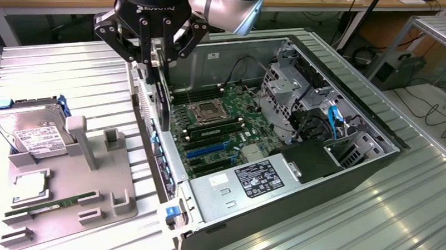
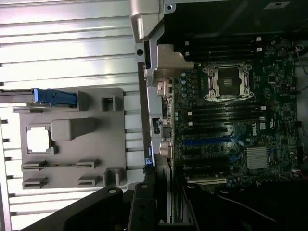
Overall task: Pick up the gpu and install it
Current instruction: 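Pick up the gpu and move the gpu toward the slot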
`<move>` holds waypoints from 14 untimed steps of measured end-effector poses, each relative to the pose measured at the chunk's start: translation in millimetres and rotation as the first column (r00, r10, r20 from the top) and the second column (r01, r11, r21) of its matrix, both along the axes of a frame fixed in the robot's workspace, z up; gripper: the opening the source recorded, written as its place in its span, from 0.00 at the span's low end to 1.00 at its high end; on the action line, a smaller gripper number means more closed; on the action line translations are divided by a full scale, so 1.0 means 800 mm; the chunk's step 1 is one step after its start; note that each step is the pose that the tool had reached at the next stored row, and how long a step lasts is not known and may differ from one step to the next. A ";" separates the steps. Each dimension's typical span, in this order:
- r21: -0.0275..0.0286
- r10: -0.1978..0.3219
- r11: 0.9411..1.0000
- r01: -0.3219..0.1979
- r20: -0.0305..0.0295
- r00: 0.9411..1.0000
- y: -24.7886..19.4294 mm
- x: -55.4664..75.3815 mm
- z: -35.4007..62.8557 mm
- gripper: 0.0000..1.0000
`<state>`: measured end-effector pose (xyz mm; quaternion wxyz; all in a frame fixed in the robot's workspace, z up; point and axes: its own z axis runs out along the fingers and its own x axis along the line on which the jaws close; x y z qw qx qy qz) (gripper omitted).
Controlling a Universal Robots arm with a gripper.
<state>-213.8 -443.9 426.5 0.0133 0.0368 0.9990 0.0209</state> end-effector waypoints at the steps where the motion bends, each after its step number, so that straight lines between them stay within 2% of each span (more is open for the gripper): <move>1: 0.000 0.000 1.000 0.000 0.000 1.000 0.0000 0.001 0.000 0.26; 14: 0.000 0.000 1.000 0.000 0.000 1.000 0.0000 0.012 0.000 0.26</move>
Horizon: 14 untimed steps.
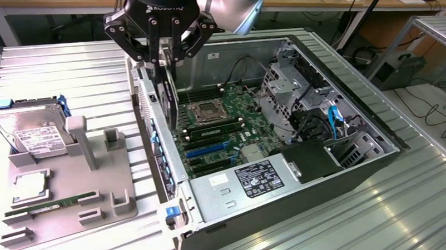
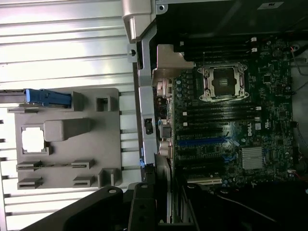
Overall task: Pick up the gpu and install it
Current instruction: 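Pick up the gpu and move the gpu toward the slot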
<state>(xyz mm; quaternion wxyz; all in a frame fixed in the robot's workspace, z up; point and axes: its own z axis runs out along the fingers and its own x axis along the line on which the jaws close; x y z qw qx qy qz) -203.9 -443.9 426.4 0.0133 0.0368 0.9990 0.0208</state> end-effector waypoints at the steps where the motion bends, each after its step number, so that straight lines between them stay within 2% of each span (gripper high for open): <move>1: 0.000 0.000 1.000 0.000 0.000 1.000 0.0000 0.001 0.000 0.26; 14: 0.000 0.000 1.000 0.000 0.000 1.000 0.0001 0.012 0.000 0.26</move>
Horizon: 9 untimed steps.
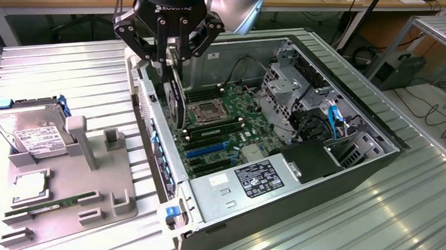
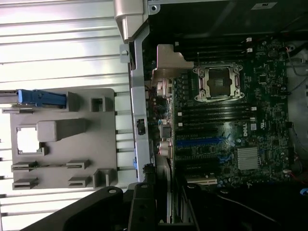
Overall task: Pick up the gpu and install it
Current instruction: 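Pick up the gpu and move the gpu toward the slot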
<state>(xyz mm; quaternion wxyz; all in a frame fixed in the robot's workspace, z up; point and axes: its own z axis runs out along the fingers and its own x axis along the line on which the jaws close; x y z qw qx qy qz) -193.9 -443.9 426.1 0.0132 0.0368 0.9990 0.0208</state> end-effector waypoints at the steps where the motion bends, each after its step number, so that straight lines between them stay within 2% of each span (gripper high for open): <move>1: 0.000 0.000 1.000 0.000 0.000 1.000 0.0000 0.001 0.000 0.26; 9: 0.000 0.000 1.000 0.000 0.000 1.000 0.0000 0.007 0.000 0.26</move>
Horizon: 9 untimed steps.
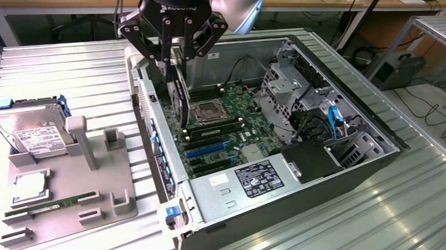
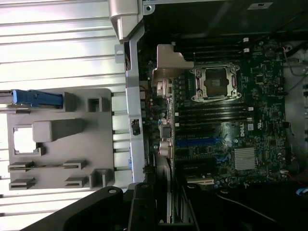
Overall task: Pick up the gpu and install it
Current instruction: 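Pick up the gpu and move the gpu toward the slot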
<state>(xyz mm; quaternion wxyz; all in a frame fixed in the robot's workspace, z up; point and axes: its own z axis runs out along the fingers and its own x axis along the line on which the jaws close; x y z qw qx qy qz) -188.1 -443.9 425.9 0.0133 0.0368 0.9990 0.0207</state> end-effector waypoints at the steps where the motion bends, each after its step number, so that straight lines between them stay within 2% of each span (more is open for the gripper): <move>1: 0.000 0.000 1.000 0.000 0.000 1.000 0.0000 0.001 0.000 0.26; 9: 0.000 0.000 1.000 0.000 0.000 1.000 0.0000 0.010 -0.001 0.26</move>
